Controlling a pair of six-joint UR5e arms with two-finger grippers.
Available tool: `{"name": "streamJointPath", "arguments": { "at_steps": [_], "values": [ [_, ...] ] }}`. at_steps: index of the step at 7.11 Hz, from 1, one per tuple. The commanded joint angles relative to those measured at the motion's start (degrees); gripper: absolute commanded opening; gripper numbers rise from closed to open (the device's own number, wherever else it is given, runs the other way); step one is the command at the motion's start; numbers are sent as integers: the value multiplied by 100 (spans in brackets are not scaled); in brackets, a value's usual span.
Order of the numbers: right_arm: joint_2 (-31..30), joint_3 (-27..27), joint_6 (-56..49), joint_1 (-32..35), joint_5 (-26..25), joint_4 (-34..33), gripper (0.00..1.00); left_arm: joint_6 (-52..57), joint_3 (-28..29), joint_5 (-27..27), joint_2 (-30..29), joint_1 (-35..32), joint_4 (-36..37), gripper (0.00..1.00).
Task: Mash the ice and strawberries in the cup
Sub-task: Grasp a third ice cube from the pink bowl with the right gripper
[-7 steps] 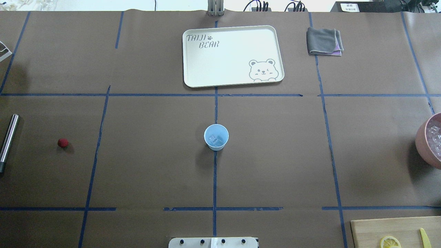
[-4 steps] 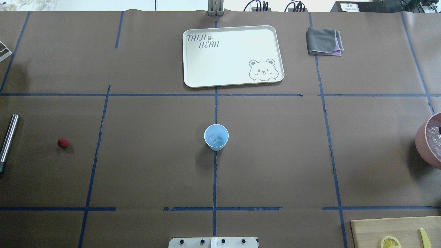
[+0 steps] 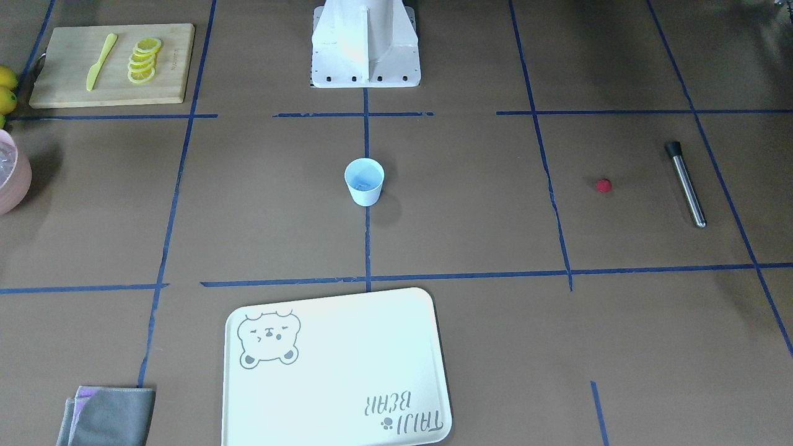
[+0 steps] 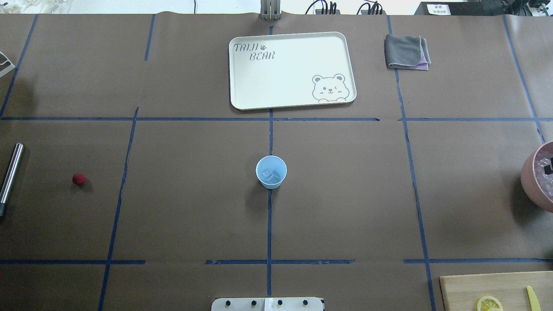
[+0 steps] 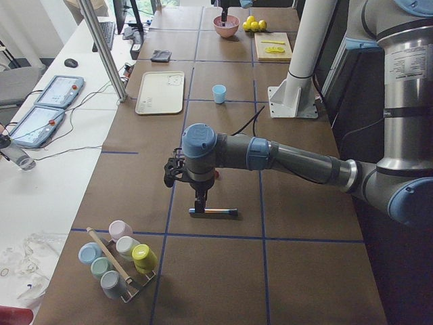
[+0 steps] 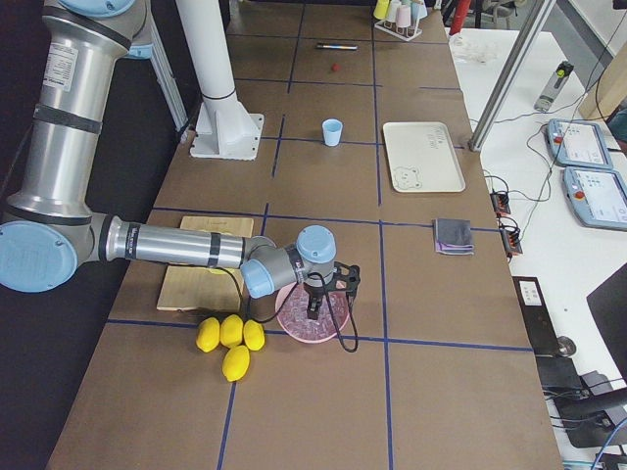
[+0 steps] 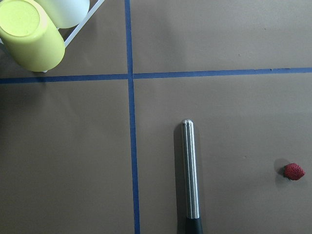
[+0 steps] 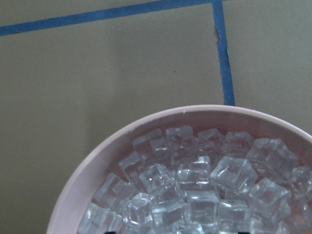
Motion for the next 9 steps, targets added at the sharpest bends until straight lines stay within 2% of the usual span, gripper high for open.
{"name": "streamJointPath", "arguments": {
  "at_steps": [1, 2, 3, 5, 7, 9],
  "values": [
    [0, -27, -4, -12, 5, 0, 69, 2, 17, 0, 0, 0, 0, 100],
    [-17, -44, -4, -12, -21, 8, 41, -6, 17, 0, -9, 0, 0, 100],
    [-35, -62, -12, -12, -21, 17, 25, -6, 8, 0, -9, 0, 0, 100],
    [-53, -44, -13, -4, 22, 17, 2, -6, -1, -9, -9, 0, 0, 100],
    [-79, 113, -13, 14, 58, 26, 0, -6, -1, -9, -9, 0, 0, 100],
    [-62, 1014, 170, 295, 242, -79, 0, -15, -9, -9, -9, 0, 0, 100]
  ]
}}
